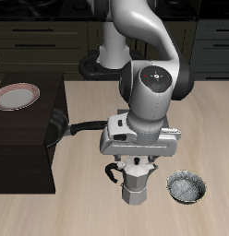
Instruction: Place the moka pot on the stove
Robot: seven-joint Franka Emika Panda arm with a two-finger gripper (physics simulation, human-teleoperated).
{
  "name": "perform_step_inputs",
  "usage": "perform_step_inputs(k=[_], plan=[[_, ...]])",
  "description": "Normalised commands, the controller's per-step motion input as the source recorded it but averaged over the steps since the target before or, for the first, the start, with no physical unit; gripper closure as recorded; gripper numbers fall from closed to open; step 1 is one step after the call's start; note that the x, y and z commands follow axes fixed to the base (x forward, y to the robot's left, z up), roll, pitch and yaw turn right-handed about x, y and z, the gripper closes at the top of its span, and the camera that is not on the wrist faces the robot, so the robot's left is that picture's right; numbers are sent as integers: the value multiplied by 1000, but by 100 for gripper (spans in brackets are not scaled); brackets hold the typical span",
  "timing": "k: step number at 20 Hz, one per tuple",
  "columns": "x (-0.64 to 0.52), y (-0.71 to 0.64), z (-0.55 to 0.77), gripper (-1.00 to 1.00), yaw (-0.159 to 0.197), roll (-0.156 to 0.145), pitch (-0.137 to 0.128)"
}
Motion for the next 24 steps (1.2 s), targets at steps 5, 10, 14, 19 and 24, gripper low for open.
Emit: perform_step_inputs(k=[5, 10, 14, 19, 24], plan=[[17, 74, -179, -100, 4, 12, 25], [51, -101, -125, -100, -17, -16, 19], [68, -205, -284, -100, -23, -21, 32], [15, -53, -111, 100, 32, -11, 0], [-3, -33, 43, 100, 8, -6, -15]])
